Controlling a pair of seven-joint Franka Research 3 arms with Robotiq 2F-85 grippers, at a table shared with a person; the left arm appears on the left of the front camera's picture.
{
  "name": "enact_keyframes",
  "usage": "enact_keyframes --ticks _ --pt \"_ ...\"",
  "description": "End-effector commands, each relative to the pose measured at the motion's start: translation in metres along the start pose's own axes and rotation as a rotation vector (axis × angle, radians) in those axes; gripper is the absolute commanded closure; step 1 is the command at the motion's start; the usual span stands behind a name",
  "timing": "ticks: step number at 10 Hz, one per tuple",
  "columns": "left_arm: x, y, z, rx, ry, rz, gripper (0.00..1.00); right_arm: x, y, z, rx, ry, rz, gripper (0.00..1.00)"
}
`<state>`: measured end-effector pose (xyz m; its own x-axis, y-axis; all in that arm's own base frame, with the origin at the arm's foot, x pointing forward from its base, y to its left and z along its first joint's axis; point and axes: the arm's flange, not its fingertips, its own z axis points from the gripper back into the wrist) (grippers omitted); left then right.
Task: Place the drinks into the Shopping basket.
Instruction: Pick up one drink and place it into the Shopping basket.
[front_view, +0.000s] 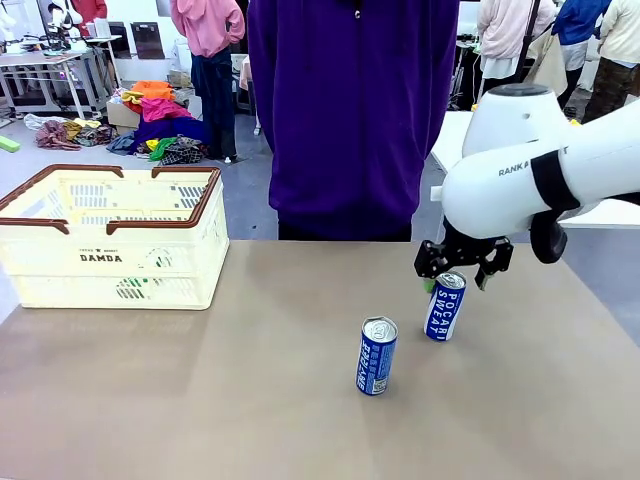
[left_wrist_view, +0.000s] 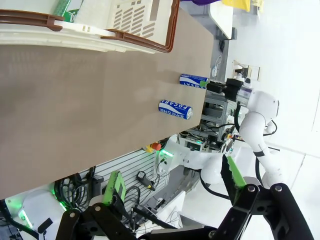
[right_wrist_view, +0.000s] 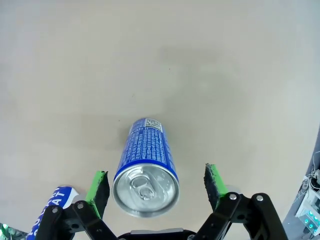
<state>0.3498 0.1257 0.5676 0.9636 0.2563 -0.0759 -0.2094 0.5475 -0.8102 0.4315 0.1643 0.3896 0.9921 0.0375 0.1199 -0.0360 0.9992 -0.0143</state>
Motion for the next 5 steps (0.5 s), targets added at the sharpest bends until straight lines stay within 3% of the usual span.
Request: enact_keyframes --ticks 1,5 --pt "-0.003 0.0004 0.0002 0.002 -0.002 0.008 0.0 0.003 0.0119 -0.013 -0.033 0.001 -0.032 0.0" --pt "-0.003 0.0004 0.0002 0.002 -0.002 0.008 0.0 0.004 0.0138 -0.0201 -0.041 0.026 -0.052 0.0"
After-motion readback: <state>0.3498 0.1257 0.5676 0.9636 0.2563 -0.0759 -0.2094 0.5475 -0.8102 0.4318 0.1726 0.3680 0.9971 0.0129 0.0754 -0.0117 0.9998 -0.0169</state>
